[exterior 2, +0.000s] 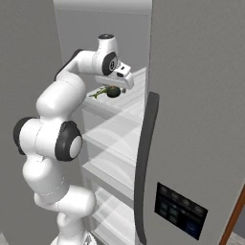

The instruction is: Take the cheese, fish, and squash from the fridge and place them on the plate on the dining counter to create an appetizer plate.

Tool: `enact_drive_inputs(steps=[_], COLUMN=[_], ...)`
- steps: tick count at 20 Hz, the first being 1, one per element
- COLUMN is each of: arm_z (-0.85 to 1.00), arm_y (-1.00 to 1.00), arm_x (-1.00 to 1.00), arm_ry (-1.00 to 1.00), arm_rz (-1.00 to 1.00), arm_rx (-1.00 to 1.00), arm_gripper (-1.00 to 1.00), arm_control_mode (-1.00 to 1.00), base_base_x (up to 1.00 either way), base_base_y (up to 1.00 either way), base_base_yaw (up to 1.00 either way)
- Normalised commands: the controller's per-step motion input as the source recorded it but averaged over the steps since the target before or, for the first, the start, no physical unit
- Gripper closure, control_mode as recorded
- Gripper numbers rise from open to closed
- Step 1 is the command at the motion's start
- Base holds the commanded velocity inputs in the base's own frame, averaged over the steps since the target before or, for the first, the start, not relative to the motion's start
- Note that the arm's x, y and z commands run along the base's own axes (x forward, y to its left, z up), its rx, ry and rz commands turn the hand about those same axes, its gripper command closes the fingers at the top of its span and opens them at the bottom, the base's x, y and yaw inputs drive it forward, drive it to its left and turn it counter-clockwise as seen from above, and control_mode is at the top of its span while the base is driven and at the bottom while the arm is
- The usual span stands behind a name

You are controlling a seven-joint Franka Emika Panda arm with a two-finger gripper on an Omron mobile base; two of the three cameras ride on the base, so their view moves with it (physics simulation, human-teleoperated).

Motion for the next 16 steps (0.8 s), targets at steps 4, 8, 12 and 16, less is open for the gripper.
enact_drive_inputs(steps=[4, 8, 12, 16], arm_z=[-0.21, -0.18, -0.19, -0.25], arm_y=[0.0, 0.0, 0.0, 0.0], arm_x=[-0.01, 0.0, -0.01, 0.0], arm_ry=[0.0, 0.0, 0.0, 0.0], arm_rz=[0.0, 0.0, 0.0, 0.0], arm_rx=[0.0, 0.0, 0.0, 0.0], arm_gripper=[-1.0, -1.0, -1.0, -1.0], arm_control_mode=[-1.0, -1.0, -1.0, -1.0], base_base_x=[0.0, 0.0, 0.0, 0.0], base_base_y=[0.0, 0.0, 0.0, 0.0], base_base_yaw=[0.0, 0.0, 0.0, 0.0])
